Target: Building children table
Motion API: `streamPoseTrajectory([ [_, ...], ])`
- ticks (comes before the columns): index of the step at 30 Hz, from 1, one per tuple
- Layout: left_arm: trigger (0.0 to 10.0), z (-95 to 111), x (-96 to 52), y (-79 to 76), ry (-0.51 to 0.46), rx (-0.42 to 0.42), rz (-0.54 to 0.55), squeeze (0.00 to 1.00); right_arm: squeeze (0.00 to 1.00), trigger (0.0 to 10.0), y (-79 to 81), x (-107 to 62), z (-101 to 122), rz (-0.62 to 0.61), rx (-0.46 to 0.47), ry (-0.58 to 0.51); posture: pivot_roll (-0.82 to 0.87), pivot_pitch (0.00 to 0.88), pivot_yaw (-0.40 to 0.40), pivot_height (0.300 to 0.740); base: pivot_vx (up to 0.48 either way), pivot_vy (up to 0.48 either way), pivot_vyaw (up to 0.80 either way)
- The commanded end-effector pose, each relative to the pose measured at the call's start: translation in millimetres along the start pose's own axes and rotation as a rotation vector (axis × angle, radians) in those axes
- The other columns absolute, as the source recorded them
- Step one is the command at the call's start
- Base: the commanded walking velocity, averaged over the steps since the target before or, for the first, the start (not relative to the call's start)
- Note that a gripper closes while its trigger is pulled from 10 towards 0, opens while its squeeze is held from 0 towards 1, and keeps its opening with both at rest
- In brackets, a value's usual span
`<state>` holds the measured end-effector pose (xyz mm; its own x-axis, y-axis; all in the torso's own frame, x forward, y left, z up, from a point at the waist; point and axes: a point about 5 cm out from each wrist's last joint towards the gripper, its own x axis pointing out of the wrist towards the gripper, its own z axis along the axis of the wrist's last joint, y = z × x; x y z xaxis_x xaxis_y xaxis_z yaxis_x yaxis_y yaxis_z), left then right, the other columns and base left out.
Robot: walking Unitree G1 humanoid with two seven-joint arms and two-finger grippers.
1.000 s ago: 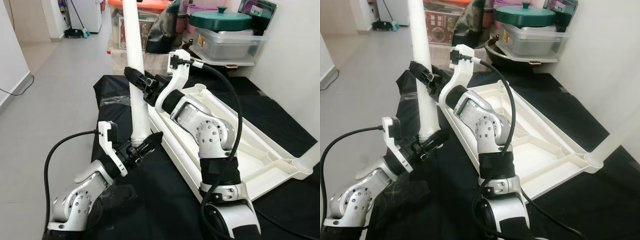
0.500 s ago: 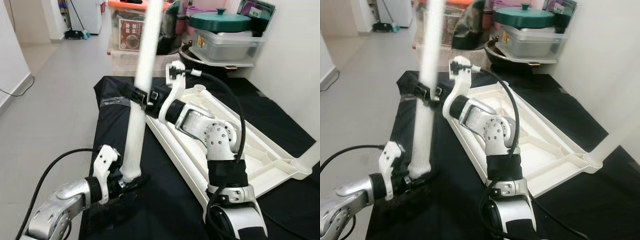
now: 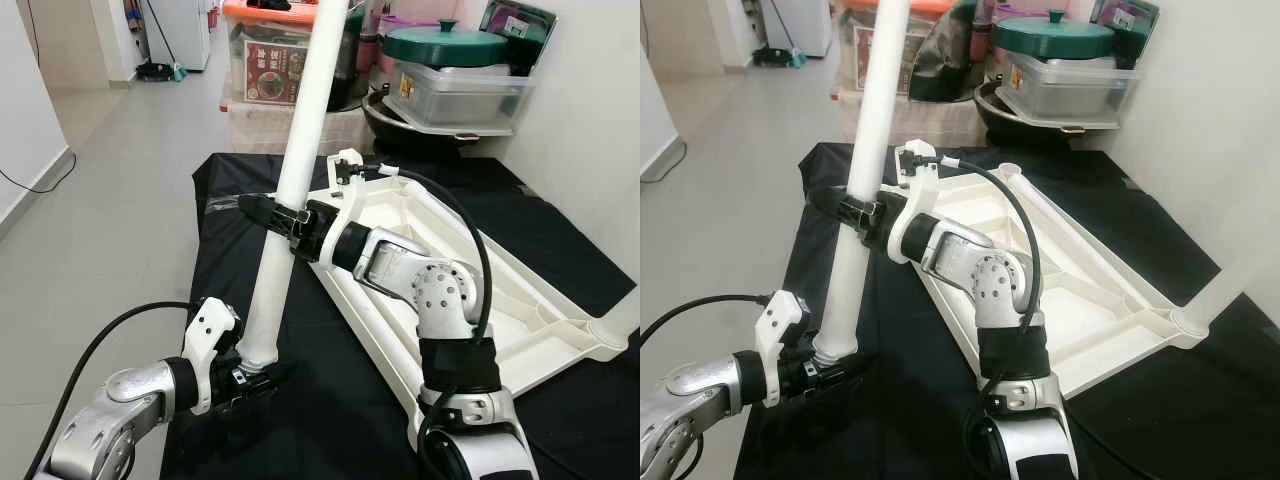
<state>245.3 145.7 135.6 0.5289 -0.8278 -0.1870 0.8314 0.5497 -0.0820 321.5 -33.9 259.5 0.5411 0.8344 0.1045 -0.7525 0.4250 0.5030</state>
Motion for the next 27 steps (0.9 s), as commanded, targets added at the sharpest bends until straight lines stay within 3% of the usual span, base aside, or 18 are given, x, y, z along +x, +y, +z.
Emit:
streamPoseTrajectory([
  [1, 10.0, 10, 5.4, -17.2, -0.033, 0.078, -0.140, 0.00, 0.00, 0.0, -2.0, 0.8, -4, -0.023, -0.010, 0.002, 0.09, 0.000, -0.083, 0.740, 0.000, 0.000, 0.00],
  [8, 10.0, 5, 1.1, -15.6, -0.004, 0.089, -0.148, 0.00, 0.00, 0.0, 4.9, -1.0, -6, 0.017, -0.008, 0.003, 0.08, 0.000, -0.081, 0.740, 0.000, 0.000, 0.00],
  [9, 10.0, 5, -0.5, -15.3, -0.002, 0.099, -0.156, 0.86, 0.00, 0.0, 5.7, -1.8, -6, 0.021, -0.009, 0.004, 0.08, 0.000, -0.081, 0.740, 0.000, 0.000, 0.00],
  [10, 10.0, 4, -2.5, -14.5, 0.002, 0.103, -0.159, 1.00, 0.00, 0.0, 5.4, -2.7, -7, 0.019, -0.008, 0.005, 0.09, 0.000, -0.081, 0.740, 0.000, 0.000, 0.00],
  [18, 10.0, 5, -7.4, -8.1, -0.005, 0.098, -0.130, 1.00, 0.00, 0.0, 4.3, -5.3, -8, 0.013, -0.007, 0.000, 0.08, 0.000, -0.080, 0.740, 0.000, 0.000, 0.00],
  [27, 10.0, 20, -27.6, 20.0, -0.053, 0.151, 0.074, 1.00, 0.00, 0.0, -10.0, -15.8, 11, -0.053, -0.061, -0.062, 0.09, 0.000, -0.088, 0.740, 0.000, 0.000, 0.00],
])
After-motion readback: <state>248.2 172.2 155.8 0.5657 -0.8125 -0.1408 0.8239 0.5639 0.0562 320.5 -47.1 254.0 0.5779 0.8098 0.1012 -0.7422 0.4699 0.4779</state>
